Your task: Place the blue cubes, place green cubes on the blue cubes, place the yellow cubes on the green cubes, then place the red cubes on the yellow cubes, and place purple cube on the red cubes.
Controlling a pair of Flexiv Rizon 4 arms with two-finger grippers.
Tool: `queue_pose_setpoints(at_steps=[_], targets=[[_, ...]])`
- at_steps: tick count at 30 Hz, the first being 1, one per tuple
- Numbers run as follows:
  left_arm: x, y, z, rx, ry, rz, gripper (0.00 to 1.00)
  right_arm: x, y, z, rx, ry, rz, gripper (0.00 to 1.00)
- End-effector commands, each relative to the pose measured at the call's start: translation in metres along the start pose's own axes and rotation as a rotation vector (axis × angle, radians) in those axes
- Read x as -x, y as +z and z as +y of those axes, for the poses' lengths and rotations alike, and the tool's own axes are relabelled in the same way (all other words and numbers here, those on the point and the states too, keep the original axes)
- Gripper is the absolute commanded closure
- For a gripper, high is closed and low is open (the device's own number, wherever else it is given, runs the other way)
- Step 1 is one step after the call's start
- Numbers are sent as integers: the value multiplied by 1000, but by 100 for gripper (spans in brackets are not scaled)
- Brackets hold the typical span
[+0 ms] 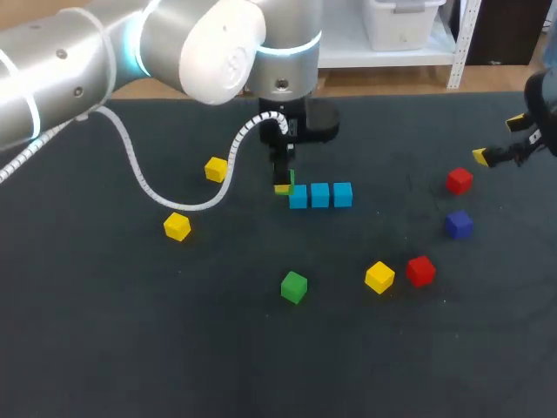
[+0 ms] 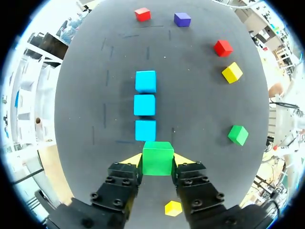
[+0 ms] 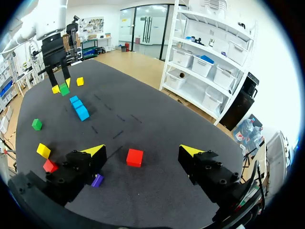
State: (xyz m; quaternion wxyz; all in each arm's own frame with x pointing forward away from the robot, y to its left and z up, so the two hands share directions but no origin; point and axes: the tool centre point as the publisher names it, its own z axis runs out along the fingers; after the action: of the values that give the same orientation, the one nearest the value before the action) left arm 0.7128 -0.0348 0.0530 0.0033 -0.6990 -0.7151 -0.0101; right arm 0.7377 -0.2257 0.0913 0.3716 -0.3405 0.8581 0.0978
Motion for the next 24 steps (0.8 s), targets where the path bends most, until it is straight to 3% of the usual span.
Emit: queue_pose_setpoints(at_steps=[1, 24], targets=[[10, 1, 12, -26, -3, 11, 100, 0, 1, 0, -3, 0, 1, 0], [27, 9, 26, -50, -51, -20, 100, 0, 1, 0, -3, 0, 1, 0]])
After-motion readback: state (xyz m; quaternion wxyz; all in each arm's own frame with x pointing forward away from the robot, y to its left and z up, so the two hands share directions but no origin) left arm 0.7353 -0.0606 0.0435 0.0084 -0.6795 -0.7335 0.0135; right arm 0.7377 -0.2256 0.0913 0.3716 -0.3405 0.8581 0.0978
